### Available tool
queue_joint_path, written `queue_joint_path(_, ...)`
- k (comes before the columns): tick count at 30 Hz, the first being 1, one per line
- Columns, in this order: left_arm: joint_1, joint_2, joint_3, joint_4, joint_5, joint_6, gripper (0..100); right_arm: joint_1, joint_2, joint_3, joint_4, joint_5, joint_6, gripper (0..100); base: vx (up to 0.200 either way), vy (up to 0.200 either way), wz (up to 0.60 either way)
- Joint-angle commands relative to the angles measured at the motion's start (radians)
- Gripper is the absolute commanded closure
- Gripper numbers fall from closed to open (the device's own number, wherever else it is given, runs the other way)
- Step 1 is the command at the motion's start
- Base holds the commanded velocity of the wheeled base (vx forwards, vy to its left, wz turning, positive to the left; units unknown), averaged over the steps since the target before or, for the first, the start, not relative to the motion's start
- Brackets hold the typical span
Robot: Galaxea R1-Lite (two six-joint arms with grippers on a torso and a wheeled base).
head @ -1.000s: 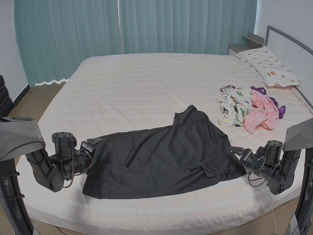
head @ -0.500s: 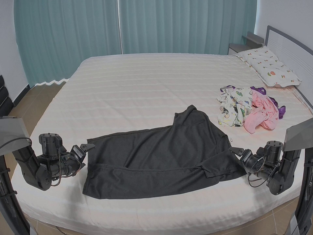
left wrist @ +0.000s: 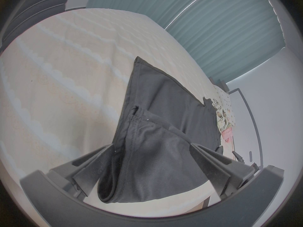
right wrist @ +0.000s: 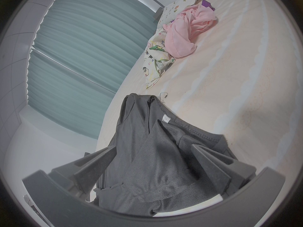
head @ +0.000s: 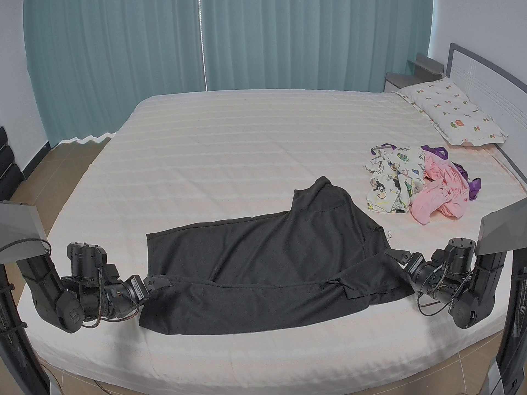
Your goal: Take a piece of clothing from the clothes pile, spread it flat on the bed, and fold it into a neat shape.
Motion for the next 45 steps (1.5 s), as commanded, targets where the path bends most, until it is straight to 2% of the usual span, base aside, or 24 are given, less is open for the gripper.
queue_joint_path(1,-0.004,0.002,0.012,-0.002,0.0,0.002,0,0.0,0.002,0.0,-0.012,0.0,0.0,0,0.0,0.0,0.0)
queue_joint_path(2,-0.004,0.002,0.014,0.0,0.002,0.006,0,0.002,0.002,0.0,-0.012,0.0,0.0,0,0.0,0.0,0.0)
queue_joint_path(3,-0.004,0.002,0.014,0.0,0.002,0.013,100,0.002,0.002,0.0,-0.012,0.0,0.0,0,0.0,0.0,0.0)
queue_joint_path(7,0.002,0.002,0.015,0.009,0.002,0.043,100,0.002,0.002,0.0,-0.012,0.0,0.0,0,0.0,0.0,0.0)
queue_joint_path(9,0.002,-0.003,0.023,0.078,0.003,0.106,100,0.0,0.002,0.0,-0.012,0.0,0.0,0,0.0,0.0,0.0)
queue_joint_path(11,0.002,-0.004,0.021,0.092,0.005,0.117,100,0.002,0.002,0.0,-0.012,0.0,0.0,0,0.0,0.0,0.0)
queue_joint_path(12,0.002,-0.01,0.012,0.153,0.012,0.144,100,0.0,0.002,0.0,-0.012,0.0,0.0,0,0.0,0.0,0.0)
queue_joint_path(18,0.005,-0.055,-0.011,0.258,0.022,0.16,100,0.0,0.002,0.0,-0.012,0.0,0.0,0,0.0,0.0,0.0)
queue_joint_path(25,0.055,-0.119,-0.083,0.439,0.026,0.187,100,0.0,0.001,0.0,-0.012,0.0,0.0,0,0.0,0.0,0.0)
queue_joint_path(29,0.055,-0.125,-0.085,0.508,0.025,0.249,100,0.0,0.001,0.0,-0.012,0.0,0.0,0,0.0,0.0,0.0)
queue_joint_path(36,0.048,-0.11,-0.083,0.532,0.025,0.27,100,0.0,0.001,0.0,-0.012,0.0,-0.001,0,0.0,0.0,0.0)
queue_joint_path(37,0.046,-0.109,-0.083,0.532,0.026,0.272,0,0.0,0.002,-0.001,-0.012,0.0,0.0,0,0.0,0.0,0.0)
queue_joint_path(45,0.054,-0.113,-0.127,0.528,0.012,0.227,0,0.0,0.002,0.0,-0.012,0.0,-0.001,0,0.0,0.0,0.0)
